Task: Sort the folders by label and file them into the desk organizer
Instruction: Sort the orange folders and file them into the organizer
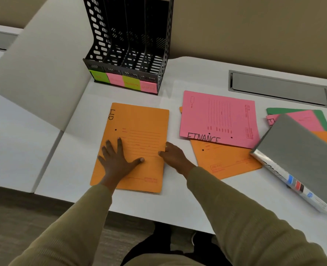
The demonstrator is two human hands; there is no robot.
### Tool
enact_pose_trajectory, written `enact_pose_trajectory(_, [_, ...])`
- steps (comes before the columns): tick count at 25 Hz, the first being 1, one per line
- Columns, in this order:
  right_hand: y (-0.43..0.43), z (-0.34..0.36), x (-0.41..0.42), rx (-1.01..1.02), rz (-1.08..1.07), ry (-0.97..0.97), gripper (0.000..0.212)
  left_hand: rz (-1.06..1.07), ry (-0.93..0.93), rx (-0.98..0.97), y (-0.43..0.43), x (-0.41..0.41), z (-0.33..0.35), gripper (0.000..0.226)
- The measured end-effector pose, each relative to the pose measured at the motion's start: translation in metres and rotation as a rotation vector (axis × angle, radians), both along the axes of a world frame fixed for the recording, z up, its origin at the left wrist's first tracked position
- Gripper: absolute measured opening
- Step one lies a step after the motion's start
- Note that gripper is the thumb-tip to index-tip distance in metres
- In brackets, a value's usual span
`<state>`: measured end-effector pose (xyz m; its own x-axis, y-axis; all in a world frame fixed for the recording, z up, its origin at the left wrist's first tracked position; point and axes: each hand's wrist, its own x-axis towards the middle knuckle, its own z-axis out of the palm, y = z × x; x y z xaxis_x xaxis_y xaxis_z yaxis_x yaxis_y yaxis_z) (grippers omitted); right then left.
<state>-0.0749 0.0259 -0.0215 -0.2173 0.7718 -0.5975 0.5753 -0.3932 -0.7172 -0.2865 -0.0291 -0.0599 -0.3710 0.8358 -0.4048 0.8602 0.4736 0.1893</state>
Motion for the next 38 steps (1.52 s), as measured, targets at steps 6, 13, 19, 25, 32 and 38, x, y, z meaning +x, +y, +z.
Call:
enact_pose_trajectory(6, [-0.001, -0.009, 0.048, 0.335, -0.033, -0.296, 0.033, -0.096, 0.012, -0.077, 0.012, 0.034, -0.011, 0.126])
enact_pose_trajectory(13, [-0.016, -0.011, 0.135, 0.337, -0.19, -0.516, 0.05, -0.152, -0.522, 0.249, 0.057, 0.145, 0.017, 0.08])
enact_pose_trajectory(19, [-0.03, -0.019, 0.171, 0.175, -0.012, -0.472, 0.071, 0.75, -1.239, 0.116, 0.107, 0.201, 0.025, 0.055])
enact_pose_trajectory(25, [-0.018, -0.003, 0.18, 0.12, 0.005, -0.403, 0.065, 0.786, -1.339, 0.182, 0.142, 0.209, 0.049, 0.009])
enact_pose_trajectory(32, [0.017, 0.032, 0.198, 0.061, -0.455, -0.028, 0.071, 0.601, -1.374, 0.475, 0.201, 0.191, 0.125, 0.01])
enact_pose_trajectory(38, [0.047, 0.065, 0.231, 0.003, -0.981, 0.493, 0.062, 0.693, -1.454, 0.527, 0.213, 0.167, 0.145, 0.015])
